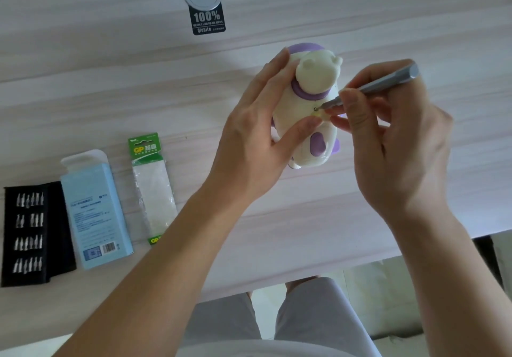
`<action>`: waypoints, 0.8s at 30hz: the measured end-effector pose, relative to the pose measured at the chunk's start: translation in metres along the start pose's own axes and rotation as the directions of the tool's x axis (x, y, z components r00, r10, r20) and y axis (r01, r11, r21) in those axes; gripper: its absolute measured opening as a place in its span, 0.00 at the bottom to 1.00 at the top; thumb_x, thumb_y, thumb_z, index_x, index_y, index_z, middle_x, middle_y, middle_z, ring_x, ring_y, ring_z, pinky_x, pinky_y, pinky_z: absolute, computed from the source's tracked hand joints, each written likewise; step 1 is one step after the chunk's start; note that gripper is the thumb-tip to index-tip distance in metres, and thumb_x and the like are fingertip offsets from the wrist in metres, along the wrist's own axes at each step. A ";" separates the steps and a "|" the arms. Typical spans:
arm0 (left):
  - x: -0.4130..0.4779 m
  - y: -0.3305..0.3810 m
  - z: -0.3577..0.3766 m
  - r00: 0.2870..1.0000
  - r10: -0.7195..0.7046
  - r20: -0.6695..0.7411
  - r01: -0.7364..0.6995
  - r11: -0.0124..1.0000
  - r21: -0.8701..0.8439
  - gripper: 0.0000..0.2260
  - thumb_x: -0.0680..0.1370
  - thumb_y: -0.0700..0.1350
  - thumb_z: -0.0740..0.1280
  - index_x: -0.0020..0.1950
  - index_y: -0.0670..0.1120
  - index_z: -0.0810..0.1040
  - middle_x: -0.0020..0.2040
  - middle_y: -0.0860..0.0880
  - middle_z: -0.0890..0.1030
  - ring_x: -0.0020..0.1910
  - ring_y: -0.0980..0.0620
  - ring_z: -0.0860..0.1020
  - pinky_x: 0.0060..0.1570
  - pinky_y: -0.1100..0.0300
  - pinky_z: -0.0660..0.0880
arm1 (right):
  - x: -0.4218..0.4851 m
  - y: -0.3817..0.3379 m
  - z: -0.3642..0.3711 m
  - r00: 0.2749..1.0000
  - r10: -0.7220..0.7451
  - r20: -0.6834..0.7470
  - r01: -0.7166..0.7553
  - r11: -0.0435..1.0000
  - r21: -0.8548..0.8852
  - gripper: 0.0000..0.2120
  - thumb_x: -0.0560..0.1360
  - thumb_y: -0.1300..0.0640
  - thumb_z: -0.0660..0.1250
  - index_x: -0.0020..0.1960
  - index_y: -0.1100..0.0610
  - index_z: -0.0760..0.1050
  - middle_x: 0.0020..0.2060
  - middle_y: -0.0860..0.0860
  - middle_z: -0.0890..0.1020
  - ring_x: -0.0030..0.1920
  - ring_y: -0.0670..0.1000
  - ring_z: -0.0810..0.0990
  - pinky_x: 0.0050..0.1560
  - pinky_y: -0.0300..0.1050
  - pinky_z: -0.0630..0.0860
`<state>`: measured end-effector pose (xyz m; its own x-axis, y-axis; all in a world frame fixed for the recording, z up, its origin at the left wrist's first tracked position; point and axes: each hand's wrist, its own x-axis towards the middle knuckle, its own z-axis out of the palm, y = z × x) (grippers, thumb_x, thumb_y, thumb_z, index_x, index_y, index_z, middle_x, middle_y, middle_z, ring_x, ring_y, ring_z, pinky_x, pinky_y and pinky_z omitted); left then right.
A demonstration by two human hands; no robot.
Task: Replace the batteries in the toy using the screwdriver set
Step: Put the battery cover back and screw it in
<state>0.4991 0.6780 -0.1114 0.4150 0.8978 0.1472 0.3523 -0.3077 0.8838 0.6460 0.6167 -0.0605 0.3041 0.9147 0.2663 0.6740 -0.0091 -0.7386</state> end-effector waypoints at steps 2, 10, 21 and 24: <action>0.000 0.000 0.000 1.000 0.002 -0.002 -0.002 1.000 0.000 0.27 0.78 0.50 0.71 0.75 0.42 0.70 0.76 0.46 0.68 0.73 0.52 0.70 0.61 0.68 0.71 | -0.001 0.000 0.000 1.000 0.002 -0.009 -0.002 1.000 0.000 0.13 0.83 0.51 0.60 0.55 0.61 0.74 0.40 0.41 0.79 0.44 0.47 0.85 0.45 0.50 0.83; 0.000 -0.001 0.000 1.000 0.005 0.007 -0.005 1.000 -0.009 0.27 0.78 0.50 0.71 0.74 0.43 0.71 0.76 0.47 0.68 0.70 0.52 0.72 0.55 0.70 0.70 | 0.000 -0.002 -0.006 1.000 -0.006 0.017 0.006 1.000 0.017 0.08 0.81 0.55 0.66 0.51 0.61 0.77 0.40 0.48 0.83 0.43 0.44 0.85 0.42 0.39 0.82; 0.002 0.005 -0.004 0.999 -0.054 0.008 0.054 0.998 0.021 0.27 0.76 0.49 0.73 0.74 0.48 0.71 0.75 0.53 0.69 0.72 0.58 0.69 0.66 0.57 0.72 | 0.031 -0.030 -0.043 0.962 0.048 0.270 0.038 0.951 -0.306 0.03 0.73 0.53 0.73 0.43 0.51 0.83 0.34 0.39 0.83 0.34 0.47 0.84 0.42 0.51 0.80; 0.002 0.005 -0.004 0.998 -0.059 0.006 0.059 0.998 0.034 0.27 0.76 0.48 0.73 0.74 0.48 0.72 0.75 0.52 0.69 0.72 0.57 0.69 0.68 0.60 0.70 | 0.037 -0.032 -0.044 0.946 0.013 0.324 0.126 0.905 -0.406 0.05 0.76 0.53 0.70 0.45 0.54 0.82 0.35 0.47 0.83 0.35 0.54 0.83 0.42 0.53 0.80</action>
<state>0.4985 0.6798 -0.1052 0.3988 0.9124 0.0922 0.4041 -0.2651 0.8755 0.6652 0.6335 0.0008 0.0786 0.9960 0.0418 0.9217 -0.0567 -0.3837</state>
